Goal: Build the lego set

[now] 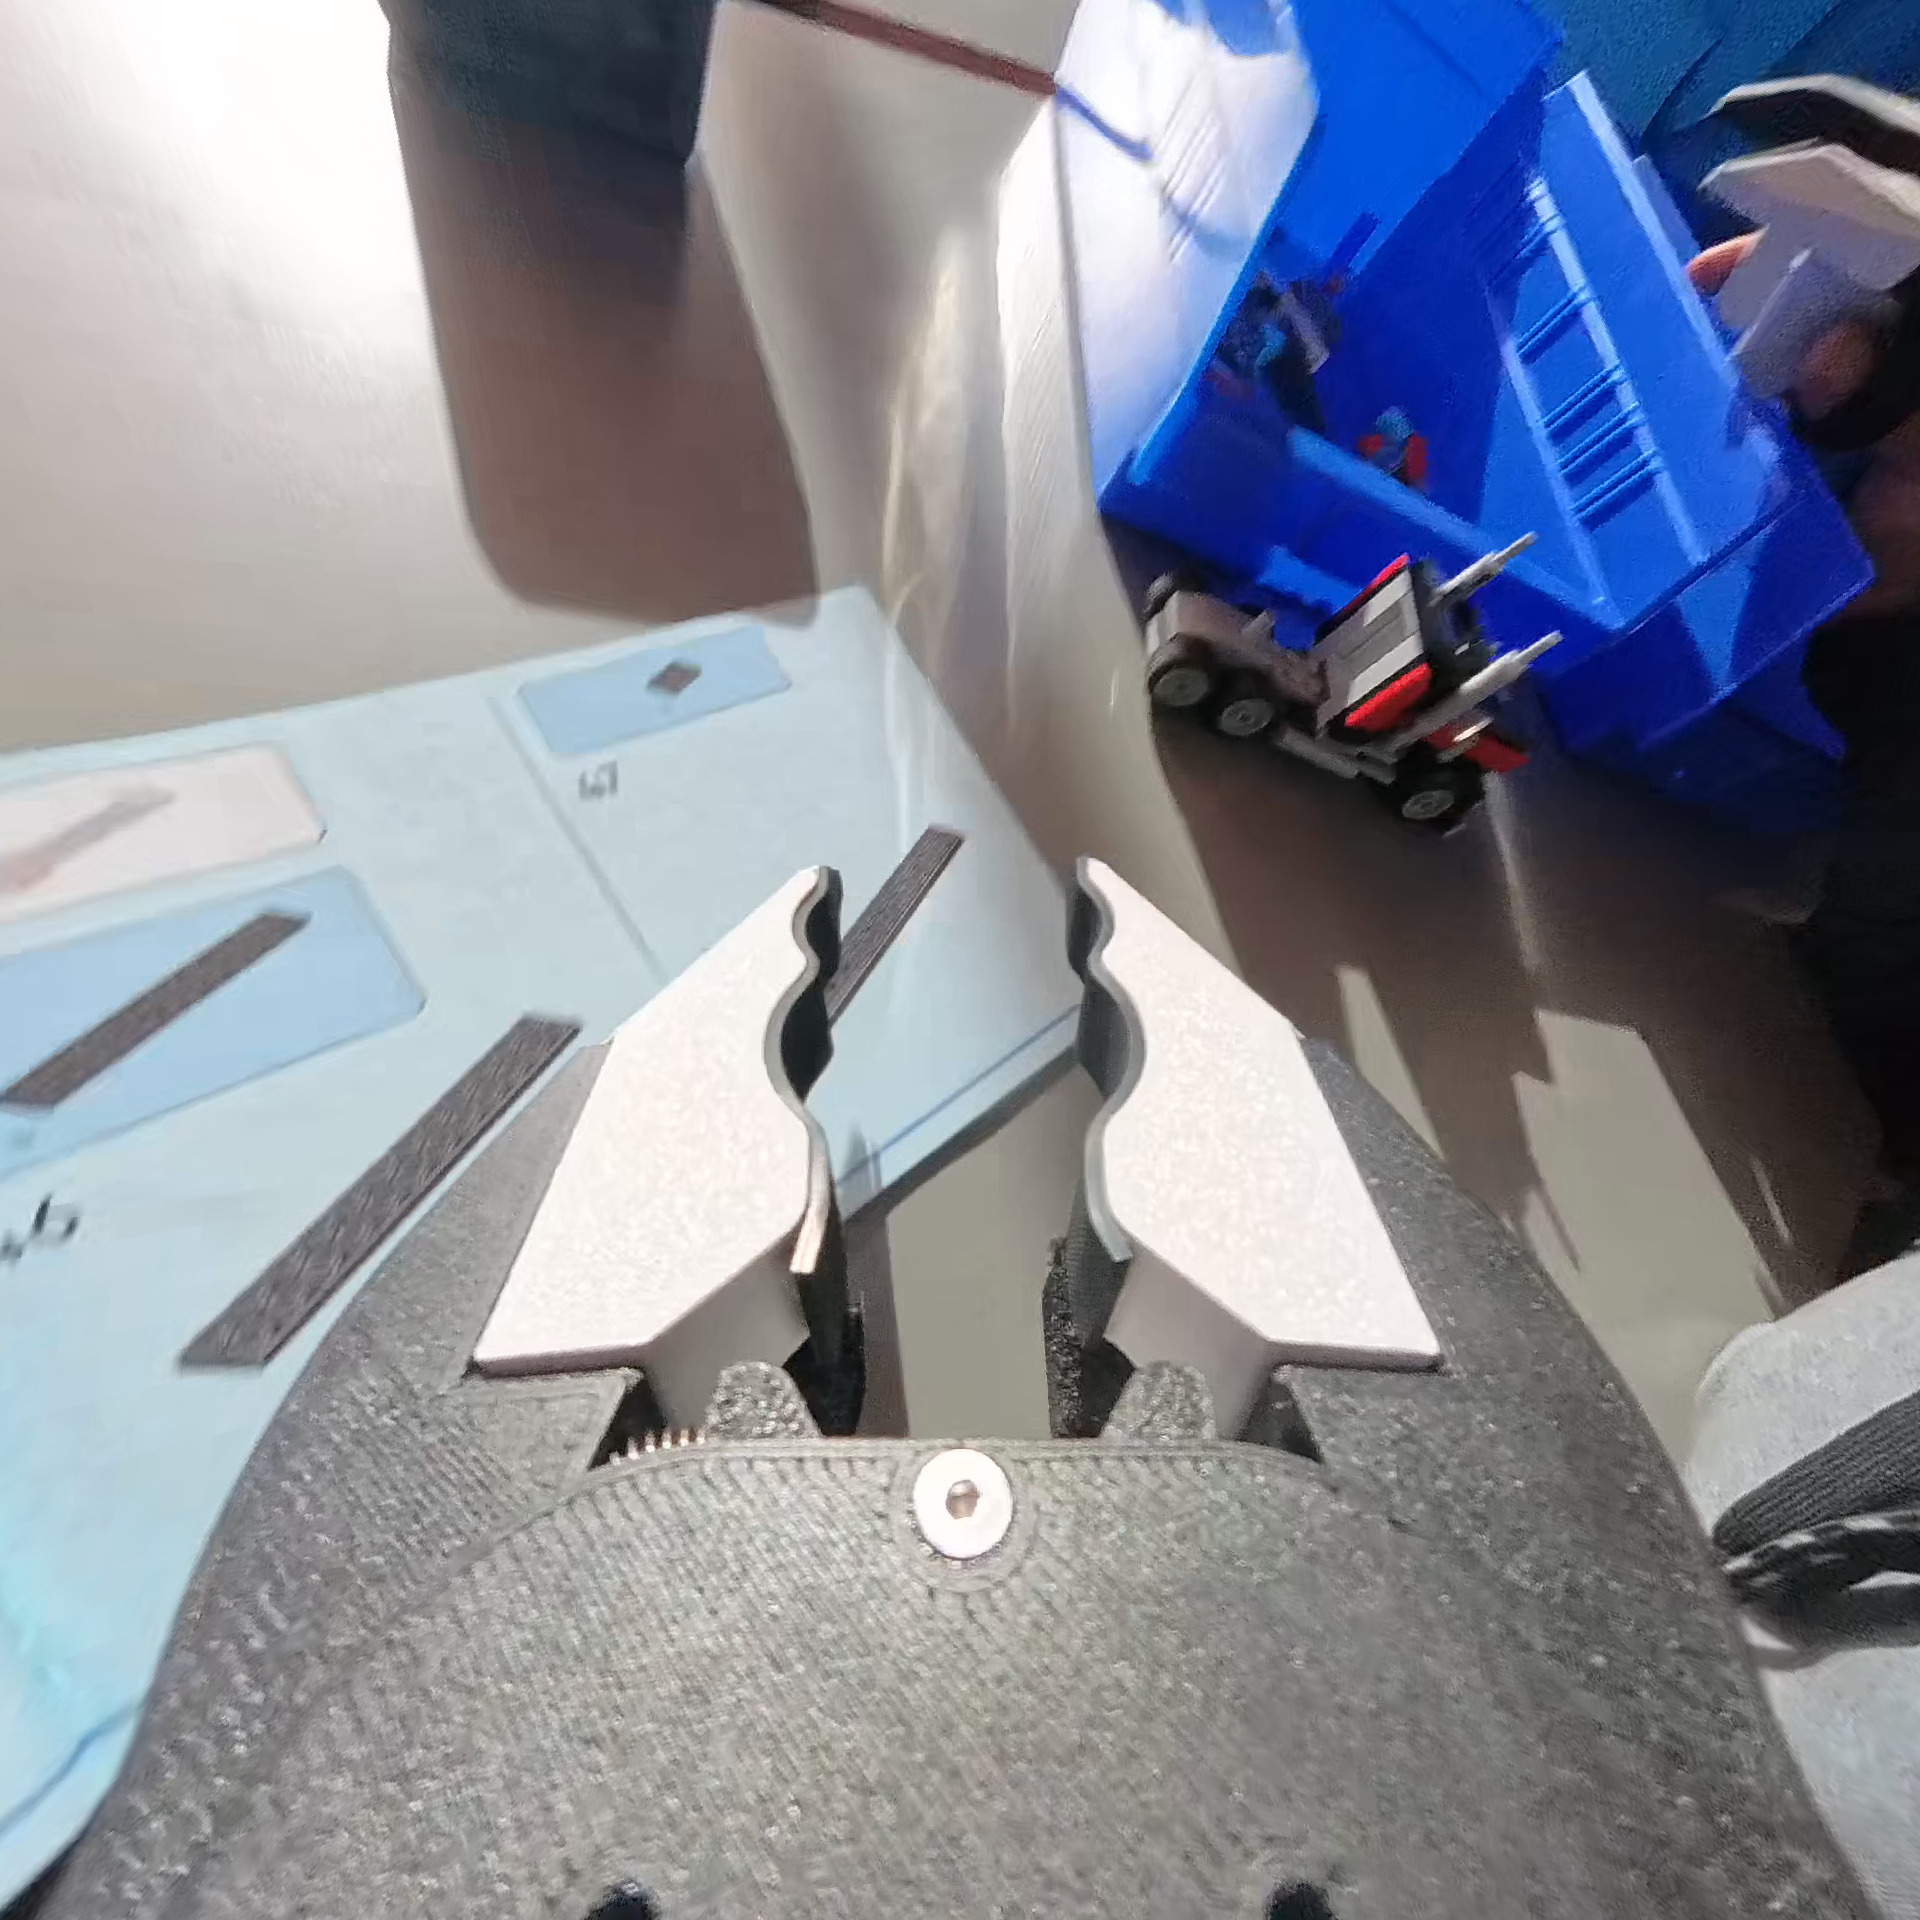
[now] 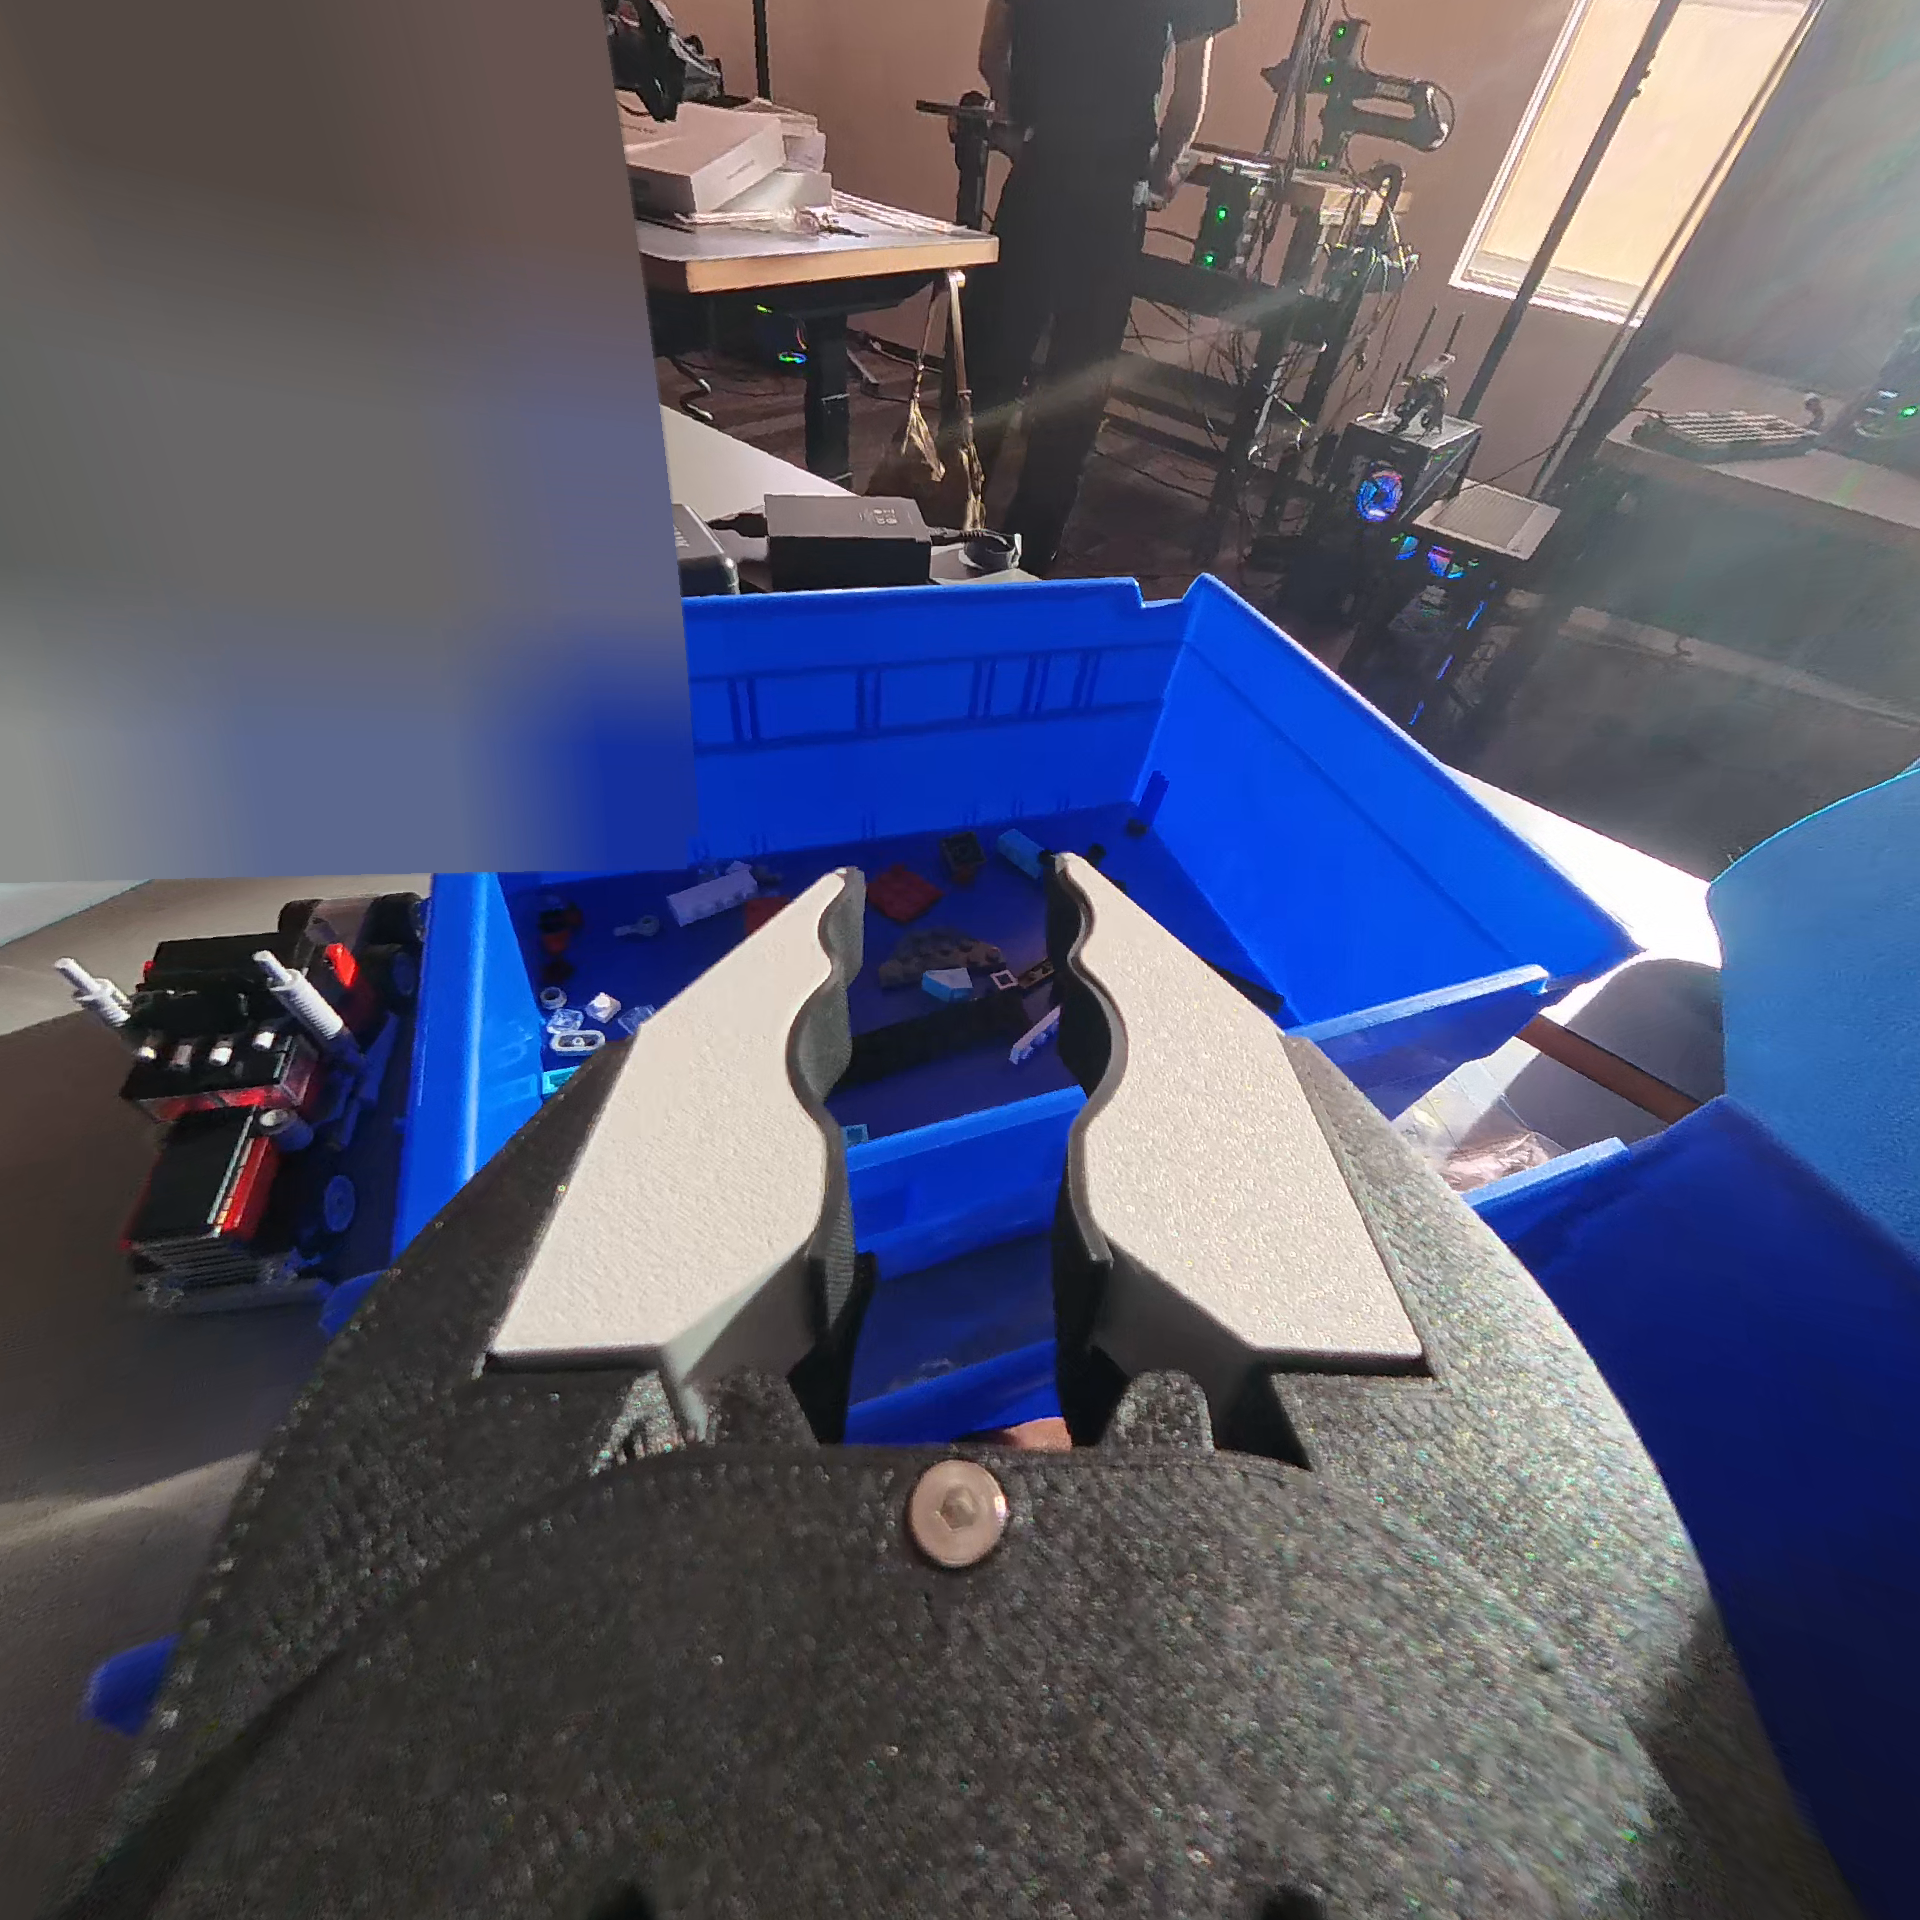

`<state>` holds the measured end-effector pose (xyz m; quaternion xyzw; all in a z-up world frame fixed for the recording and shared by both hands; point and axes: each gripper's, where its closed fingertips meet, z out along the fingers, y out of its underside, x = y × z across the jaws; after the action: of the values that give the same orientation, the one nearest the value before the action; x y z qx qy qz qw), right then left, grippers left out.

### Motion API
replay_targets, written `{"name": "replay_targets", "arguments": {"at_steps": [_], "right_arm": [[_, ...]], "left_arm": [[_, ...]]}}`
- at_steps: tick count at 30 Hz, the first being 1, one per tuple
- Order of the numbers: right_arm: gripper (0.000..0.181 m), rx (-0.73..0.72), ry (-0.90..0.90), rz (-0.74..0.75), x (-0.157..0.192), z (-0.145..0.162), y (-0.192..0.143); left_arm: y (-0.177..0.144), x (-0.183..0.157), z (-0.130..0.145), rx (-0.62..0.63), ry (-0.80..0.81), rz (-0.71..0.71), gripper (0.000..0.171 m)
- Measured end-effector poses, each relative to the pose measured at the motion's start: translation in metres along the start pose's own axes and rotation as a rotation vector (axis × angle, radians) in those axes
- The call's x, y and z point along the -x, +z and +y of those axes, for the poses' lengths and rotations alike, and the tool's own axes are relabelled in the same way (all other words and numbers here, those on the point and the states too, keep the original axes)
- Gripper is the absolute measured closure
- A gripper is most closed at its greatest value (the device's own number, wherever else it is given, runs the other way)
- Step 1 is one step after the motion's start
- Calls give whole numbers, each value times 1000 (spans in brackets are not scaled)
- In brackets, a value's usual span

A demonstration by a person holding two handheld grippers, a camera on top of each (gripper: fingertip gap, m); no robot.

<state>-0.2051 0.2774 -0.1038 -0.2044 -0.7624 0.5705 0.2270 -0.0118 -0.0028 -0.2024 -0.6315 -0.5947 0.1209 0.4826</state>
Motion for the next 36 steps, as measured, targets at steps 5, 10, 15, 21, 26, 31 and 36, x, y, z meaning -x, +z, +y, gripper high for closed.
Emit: {"name": "replay_targets", "arguments": {"at_steps": [5,10,15,21,26,31,36], "right_arm": [[140,-9,26,-7,0,-1,-1],[139,-12,29,-8,-1,-2,-1],[138,-18,50,-17,-2,-3,-2],[138,0,63,-49,3,-3,-5],[137,79,74,-87,20,-10,-21],[138,48,65,-185,86,-29,-57],[139,142,147,-268,159,6,-61]], "left_arm": [[38,-70,-63,18,140,250,117],[92,-126,-82,177,309,428,113],[127,-153,-75,320,550,437,115],[152,-148,-59,501,679,414,116],[152,-147,-62,519,679,420,116],[150,-144,-57,564,786,427,116],[153,-142,-47,646,880,438,115]]}}
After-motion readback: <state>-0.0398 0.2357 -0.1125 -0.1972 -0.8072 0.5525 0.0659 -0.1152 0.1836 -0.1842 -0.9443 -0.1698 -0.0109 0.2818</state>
